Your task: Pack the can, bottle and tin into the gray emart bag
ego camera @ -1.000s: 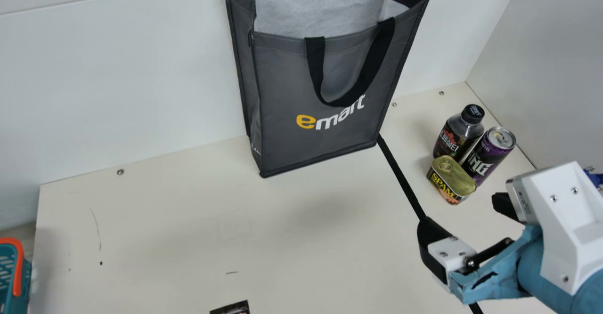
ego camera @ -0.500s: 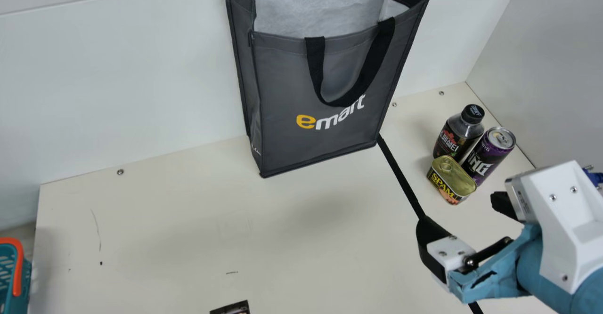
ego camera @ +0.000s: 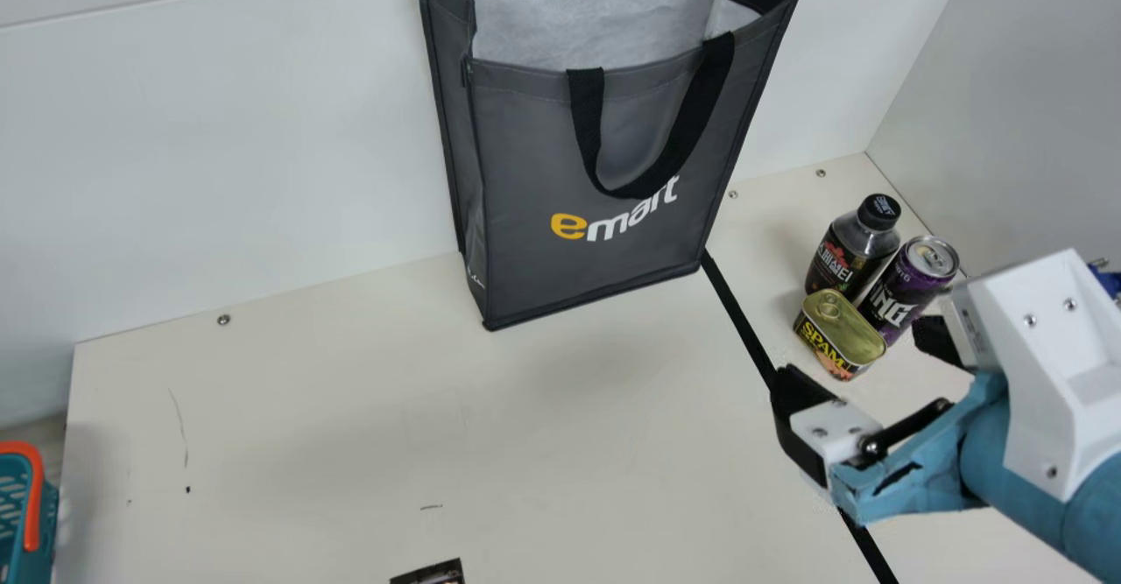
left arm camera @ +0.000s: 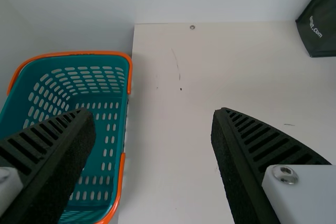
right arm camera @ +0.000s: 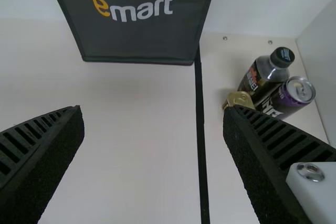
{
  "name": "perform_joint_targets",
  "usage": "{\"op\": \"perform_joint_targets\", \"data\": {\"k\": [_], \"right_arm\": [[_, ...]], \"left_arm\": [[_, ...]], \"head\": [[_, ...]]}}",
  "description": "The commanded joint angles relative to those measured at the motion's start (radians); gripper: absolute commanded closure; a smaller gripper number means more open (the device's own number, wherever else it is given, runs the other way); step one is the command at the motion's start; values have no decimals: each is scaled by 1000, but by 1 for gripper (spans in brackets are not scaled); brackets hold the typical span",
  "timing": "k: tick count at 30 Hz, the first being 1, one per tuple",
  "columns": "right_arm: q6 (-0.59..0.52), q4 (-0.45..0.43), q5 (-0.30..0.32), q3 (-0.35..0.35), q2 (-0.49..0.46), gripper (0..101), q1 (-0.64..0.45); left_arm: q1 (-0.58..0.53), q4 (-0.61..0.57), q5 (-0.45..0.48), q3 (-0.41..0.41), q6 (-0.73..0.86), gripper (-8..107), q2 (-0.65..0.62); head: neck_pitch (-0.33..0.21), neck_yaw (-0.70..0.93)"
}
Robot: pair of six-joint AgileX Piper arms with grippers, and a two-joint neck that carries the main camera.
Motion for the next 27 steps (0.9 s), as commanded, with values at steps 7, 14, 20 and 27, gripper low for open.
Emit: {"op": "perform_joint_targets", "data": {"k": [7,14,20,27], "right_arm": [[-6,-32,-16,-72,57,10,35],[-20,-67,-30,-132,108,10,74],[-42,-93,-45,-194,161,10,99],[-90,-95,-62,-278,233,10,105]], "left_arm": [[0,0,0,0,0,9,0],[0,0,0,0,0,9,0],[0,0,0,0,0,9,0],[0,0,0,0,0,9,0]], "head": [[-23,-1],[-23,-1],[-23,-1],[-23,-1]]}}
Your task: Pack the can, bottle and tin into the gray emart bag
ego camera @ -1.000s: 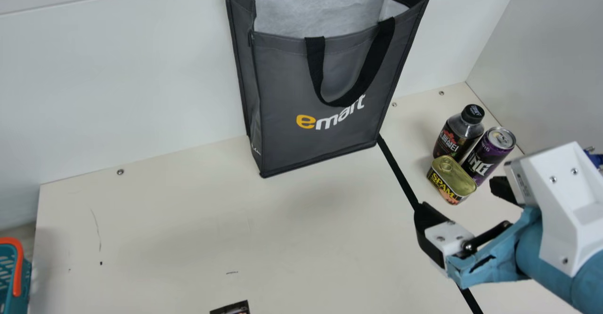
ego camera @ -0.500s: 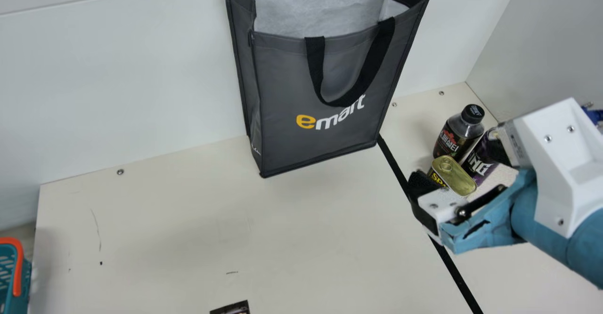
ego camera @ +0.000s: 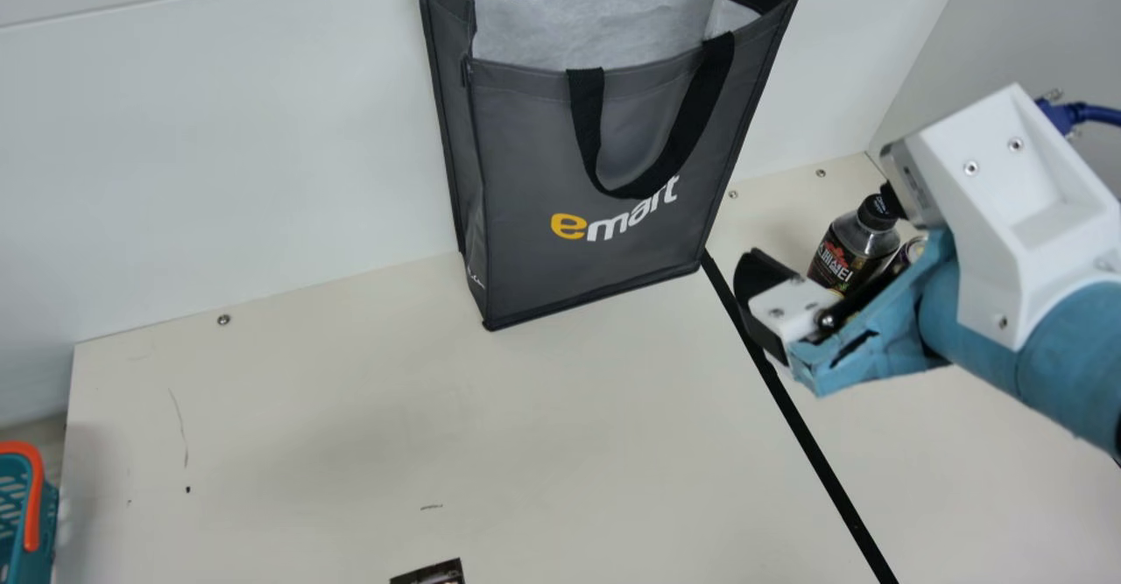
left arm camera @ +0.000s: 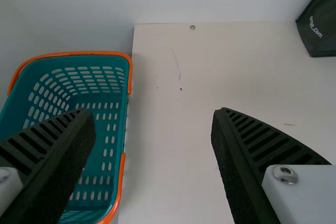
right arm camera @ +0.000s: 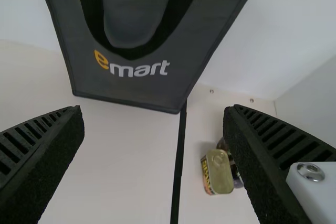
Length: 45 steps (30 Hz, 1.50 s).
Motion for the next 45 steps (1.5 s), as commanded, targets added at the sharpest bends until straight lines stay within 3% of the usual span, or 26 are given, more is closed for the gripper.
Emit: {"op": "perform_joint_targets", "data": {"k": [1,23,40,45], "right_arm": [[-17,10,-4,-30,24,10,-5],[-363,240,-15,-324,287,10,-138],[-647,423,85,-579,478,10,-216],[-736,460,90,-596,516,10,-225]], "left_arm": [[0,0,0,0,0,9,0],[0,0,0,0,0,9,0],[0,0,0,0,0,9,0],[0,0,0,0,0,9,0]], "head": [[-23,-2],[-23,-2],[-23,-2],[-23,-2]]}}
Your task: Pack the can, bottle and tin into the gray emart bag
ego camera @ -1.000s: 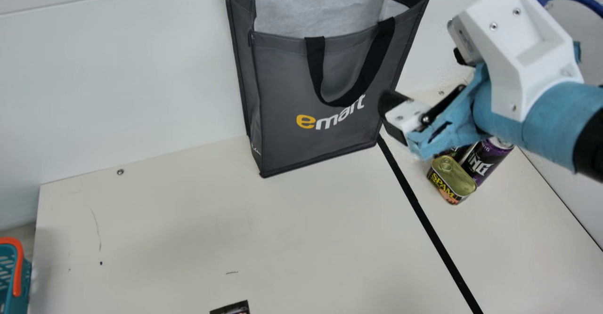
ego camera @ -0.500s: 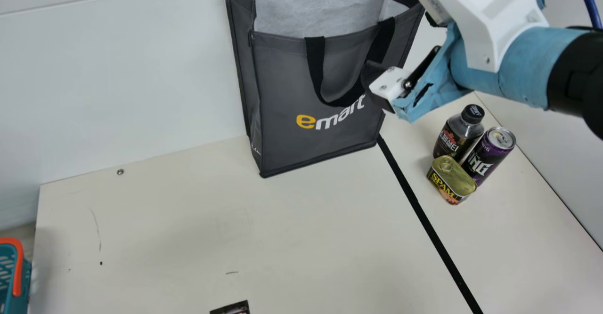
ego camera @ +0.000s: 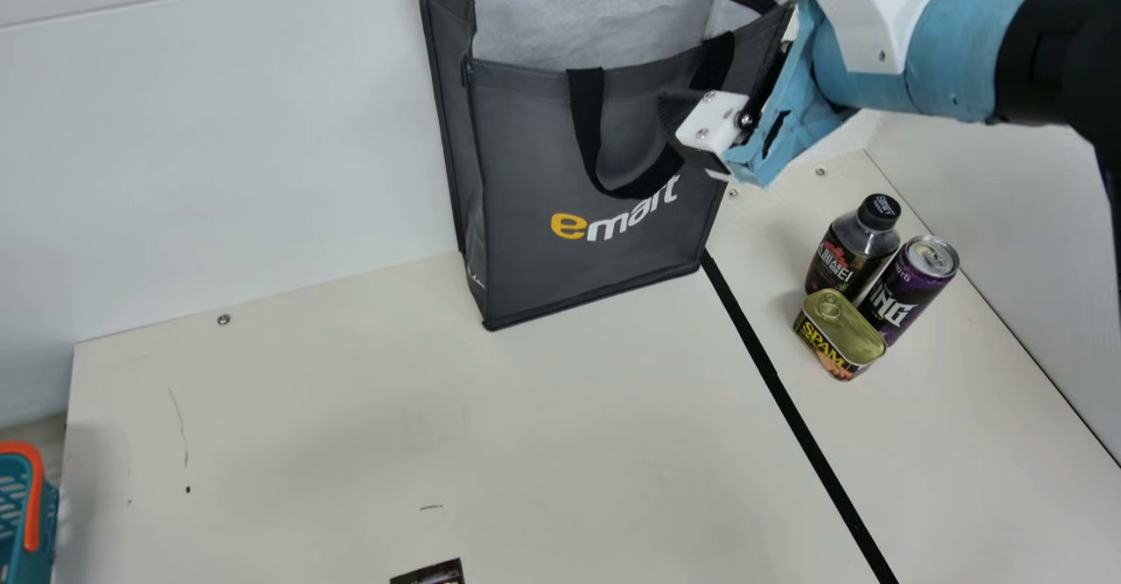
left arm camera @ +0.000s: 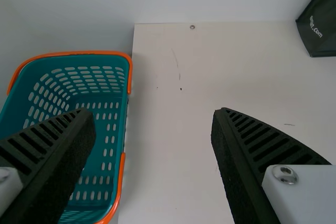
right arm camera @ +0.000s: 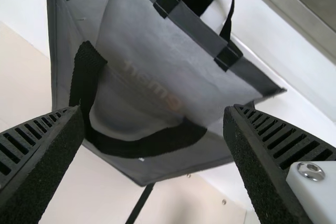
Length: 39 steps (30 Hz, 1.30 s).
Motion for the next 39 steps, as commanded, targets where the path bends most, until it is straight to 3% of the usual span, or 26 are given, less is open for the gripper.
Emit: {"op": "perform_joint_targets", "data": {"k": [1,10,18,39], "right_arm": [[-48,13,0,1,11,10,-1],[-179,44,0,5,56,10,7],[-255,63,0,-35,113,10,15],[-355,51,0,-103,257,10,57]], "left_arm": [[0,0,0,0,0,9,0],[0,0,0,0,0,9,0],[0,0,0,0,0,9,0],[0,0,0,0,0,9,0]], "head": [[-23,-2],[-23,-2],[-23,-2],[-23,-2]]}}
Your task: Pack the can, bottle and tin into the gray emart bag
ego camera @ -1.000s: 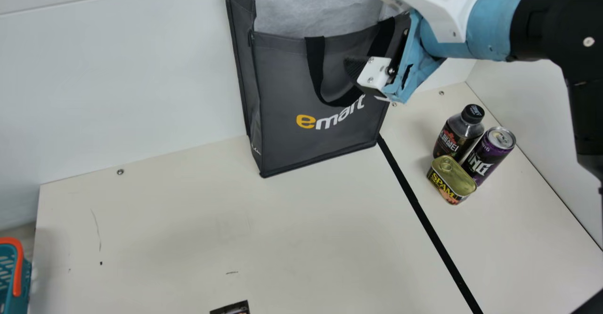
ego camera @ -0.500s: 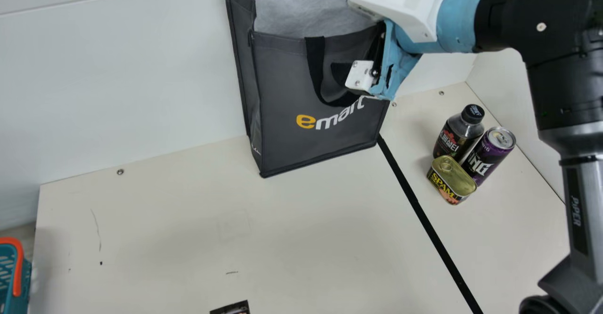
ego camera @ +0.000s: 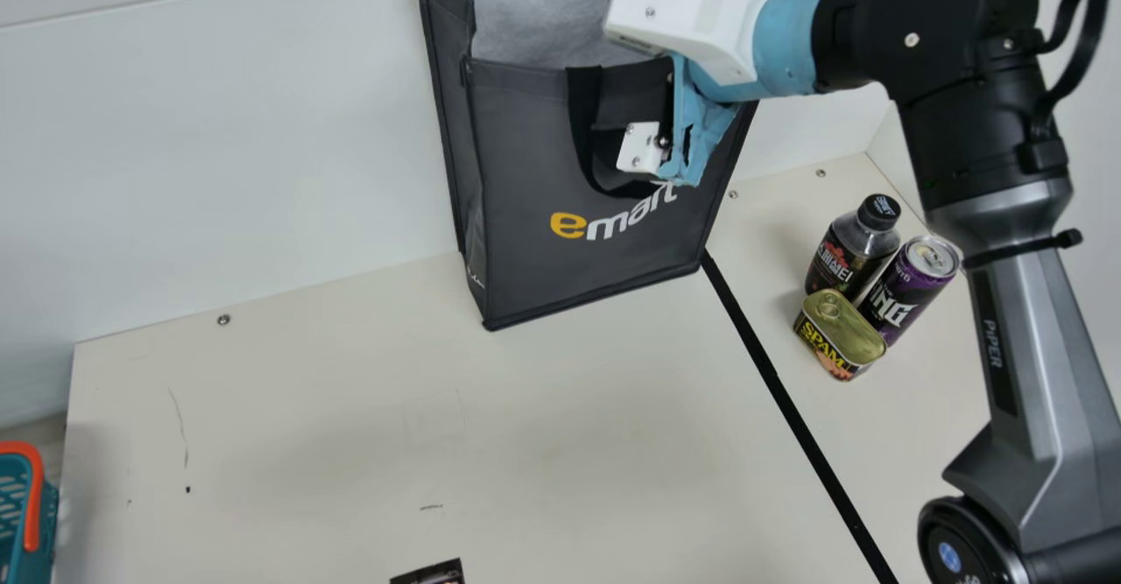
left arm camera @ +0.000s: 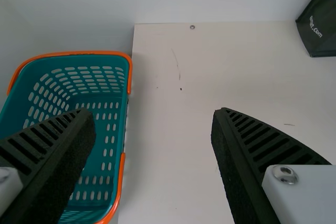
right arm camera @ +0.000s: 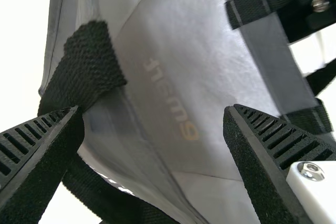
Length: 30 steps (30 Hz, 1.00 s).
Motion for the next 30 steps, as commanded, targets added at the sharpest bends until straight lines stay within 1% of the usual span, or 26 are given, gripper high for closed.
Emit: {"op": "perform_joint_targets", "data": {"k": [1,5,14,18,19,30], "right_arm": [[-5,-6,0,3,7,10,2],[-11,-10,0,11,24,10,2],[-12,-5,0,34,40,71,-7],[-9,1,0,33,39,97,-12],[-7,3,0,32,38,101,-14],[14,6,0,48,-5,101,-20]], "left_arm": [[0,0,0,0,0,9,0],[0,0,0,0,0,9,0],[0,0,0,0,0,9,0],[0,0,0,0,0,9,0],[0,0,0,0,0,9,0],[0,0,0,0,0,9,0]], "head": [[-23,-2],[-23,-2],[-23,-2],[-23,-2],[-23,-2],[-23,-2]]}}
